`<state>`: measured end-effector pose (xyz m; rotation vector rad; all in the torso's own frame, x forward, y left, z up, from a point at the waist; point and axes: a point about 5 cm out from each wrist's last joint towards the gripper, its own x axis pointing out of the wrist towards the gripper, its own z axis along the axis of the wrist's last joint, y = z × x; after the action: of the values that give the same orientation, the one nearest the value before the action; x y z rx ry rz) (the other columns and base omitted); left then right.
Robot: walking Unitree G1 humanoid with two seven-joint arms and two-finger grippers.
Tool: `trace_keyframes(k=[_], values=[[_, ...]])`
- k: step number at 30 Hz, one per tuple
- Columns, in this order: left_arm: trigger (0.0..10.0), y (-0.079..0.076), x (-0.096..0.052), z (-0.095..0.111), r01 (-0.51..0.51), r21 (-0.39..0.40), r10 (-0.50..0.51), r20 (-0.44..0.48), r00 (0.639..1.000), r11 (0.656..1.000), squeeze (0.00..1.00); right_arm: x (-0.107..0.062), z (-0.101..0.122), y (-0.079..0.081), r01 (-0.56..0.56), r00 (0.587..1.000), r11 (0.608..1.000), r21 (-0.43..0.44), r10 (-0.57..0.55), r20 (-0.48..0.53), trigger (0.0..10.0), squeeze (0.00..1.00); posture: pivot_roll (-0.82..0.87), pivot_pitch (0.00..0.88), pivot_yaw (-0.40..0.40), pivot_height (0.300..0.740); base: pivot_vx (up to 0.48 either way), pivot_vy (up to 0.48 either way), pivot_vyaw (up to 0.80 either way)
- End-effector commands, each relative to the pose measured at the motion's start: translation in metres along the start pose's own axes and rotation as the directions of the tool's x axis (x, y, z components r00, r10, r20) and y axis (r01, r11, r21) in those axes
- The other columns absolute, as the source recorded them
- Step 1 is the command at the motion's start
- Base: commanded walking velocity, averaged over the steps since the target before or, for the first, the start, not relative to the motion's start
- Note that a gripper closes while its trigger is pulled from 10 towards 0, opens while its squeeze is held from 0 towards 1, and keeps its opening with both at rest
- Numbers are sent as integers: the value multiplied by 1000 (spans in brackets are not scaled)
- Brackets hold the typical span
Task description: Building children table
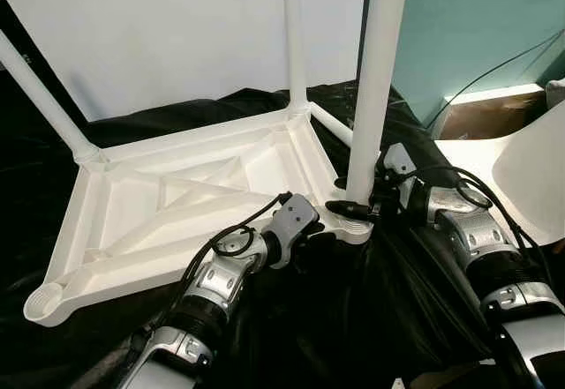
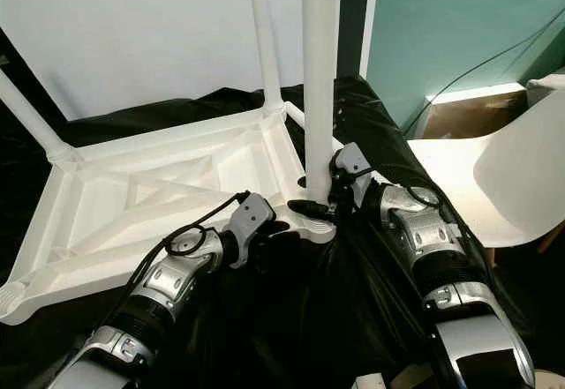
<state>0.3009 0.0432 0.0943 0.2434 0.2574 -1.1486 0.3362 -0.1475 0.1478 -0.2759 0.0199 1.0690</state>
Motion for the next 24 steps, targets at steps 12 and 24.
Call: trace_keyframes(k=[12,24], values=[[10000,-15,0,-39,37,-113,-51,-127,991,993,0,30,-10,52,465,821,833,298,-532,207,0,0,49,0,51,740,0,0,0],[10000,-16,1,-39,36,-115,-51,-126,991,993,0,32,-12,58,423,858,868,261,-476,191,10000,1000,57,0,32,740,0,0,0]])
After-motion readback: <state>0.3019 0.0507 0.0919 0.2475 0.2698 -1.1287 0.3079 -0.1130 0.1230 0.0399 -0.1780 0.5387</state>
